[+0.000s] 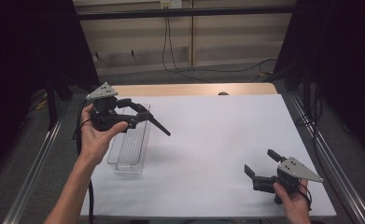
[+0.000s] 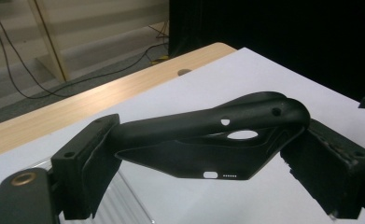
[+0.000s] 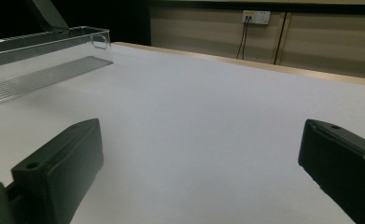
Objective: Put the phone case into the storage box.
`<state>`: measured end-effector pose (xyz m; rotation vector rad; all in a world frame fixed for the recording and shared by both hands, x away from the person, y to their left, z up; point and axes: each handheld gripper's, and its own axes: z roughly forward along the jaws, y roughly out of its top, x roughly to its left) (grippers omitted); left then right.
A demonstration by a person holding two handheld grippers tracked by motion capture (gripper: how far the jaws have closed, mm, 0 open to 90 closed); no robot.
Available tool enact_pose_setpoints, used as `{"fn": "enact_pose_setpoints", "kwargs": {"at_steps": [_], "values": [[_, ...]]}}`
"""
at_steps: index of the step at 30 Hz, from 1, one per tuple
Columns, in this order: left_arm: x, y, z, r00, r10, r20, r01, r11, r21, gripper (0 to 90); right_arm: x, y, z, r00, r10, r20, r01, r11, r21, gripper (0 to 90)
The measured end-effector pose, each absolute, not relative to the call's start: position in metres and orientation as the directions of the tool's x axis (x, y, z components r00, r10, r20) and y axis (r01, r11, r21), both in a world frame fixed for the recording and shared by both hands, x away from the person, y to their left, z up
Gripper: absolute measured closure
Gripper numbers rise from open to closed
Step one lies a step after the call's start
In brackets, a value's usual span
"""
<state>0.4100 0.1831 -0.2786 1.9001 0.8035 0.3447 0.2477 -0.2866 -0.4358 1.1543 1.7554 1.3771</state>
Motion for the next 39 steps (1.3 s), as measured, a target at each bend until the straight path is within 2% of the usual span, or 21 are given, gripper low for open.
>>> {"fn": "enact_pose_setpoints", "kwargs": {"at_steps": [13, 39], "values": [[0.422, 0.2, -0.272, 0.697, 0.707, -0.12, 0.389, -0.233, 0.891, 13.3, 0.248, -0.287, -0.436, -0.424, 0.905, 0.039, 0.261, 0.081, 0.962, 0.0], [0.443, 0.221, -0.261, 0.613, 0.787, -0.073, 0.399, -0.229, 0.888, 13.2, 0.25, -0.293, -0.436, -0.406, 0.913, 0.033, 0.256, 0.079, 0.963, 0.0]]}}
